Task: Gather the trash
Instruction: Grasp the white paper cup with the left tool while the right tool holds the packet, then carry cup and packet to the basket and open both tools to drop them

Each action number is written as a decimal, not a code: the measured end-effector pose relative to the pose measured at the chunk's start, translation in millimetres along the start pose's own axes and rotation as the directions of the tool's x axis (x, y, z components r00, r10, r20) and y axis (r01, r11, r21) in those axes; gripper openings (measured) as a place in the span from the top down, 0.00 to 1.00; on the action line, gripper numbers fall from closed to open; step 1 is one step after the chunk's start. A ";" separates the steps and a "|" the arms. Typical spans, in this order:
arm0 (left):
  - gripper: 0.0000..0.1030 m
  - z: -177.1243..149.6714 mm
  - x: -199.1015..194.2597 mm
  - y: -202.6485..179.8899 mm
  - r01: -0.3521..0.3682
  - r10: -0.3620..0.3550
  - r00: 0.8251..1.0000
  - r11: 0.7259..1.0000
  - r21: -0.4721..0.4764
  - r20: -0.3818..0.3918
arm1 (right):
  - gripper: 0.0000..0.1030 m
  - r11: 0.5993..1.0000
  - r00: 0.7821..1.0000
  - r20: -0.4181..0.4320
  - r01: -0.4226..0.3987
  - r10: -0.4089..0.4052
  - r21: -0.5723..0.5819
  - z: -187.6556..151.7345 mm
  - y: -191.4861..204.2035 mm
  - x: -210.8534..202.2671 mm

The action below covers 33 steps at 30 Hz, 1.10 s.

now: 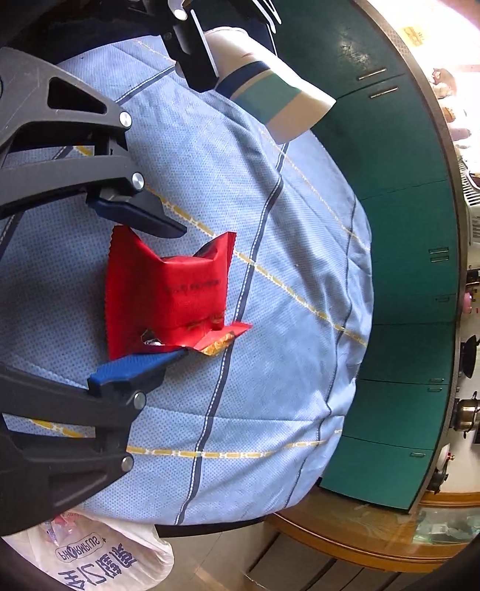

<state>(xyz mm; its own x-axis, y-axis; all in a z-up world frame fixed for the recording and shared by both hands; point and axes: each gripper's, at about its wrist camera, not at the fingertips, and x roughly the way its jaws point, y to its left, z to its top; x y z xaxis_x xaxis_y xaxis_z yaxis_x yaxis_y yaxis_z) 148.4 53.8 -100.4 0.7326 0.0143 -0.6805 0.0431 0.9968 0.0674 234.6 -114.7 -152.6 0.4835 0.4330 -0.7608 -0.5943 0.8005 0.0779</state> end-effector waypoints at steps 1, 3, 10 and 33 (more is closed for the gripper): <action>0.19 0.7 -2.6 -1.4 -0.008 0.008 1.000 1.000 0.006 0.010 | 0.42 1.000 1.000 0.012 0.002 -0.002 0.007 -0.4 -0.7 -3.8; 0.19 2.0 -9.2 -5.2 -0.019 0.019 0.999 1.000 0.015 0.032 | 0.42 1.000 0.999 0.034 -0.004 0.003 0.020 -1.5 -2.4 -11.3; 0.19 8.3 -22.6 -24.0 -0.034 0.030 0.996 0.998 0.047 0.084 | 0.42 0.999 0.992 0.123 0.011 -0.015 0.036 -10.0 -6.5 -41.2; 0.19 55.8 28.1 -213.4 0.379 -0.387 0.922 0.899 0.220 -0.010 | 0.42 0.691 0.873 0.019 0.371 -0.487 0.621 -148.5 -199.6 -152.9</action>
<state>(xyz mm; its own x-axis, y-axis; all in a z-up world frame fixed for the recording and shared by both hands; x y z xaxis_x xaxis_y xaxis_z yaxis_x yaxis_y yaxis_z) 197.7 -162.9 -93.3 0.6522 -0.3715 -0.6608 0.4661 0.8840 -0.0370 183.9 -402.3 -147.6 0.7241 -0.0038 -0.6897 0.1681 0.9708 0.1711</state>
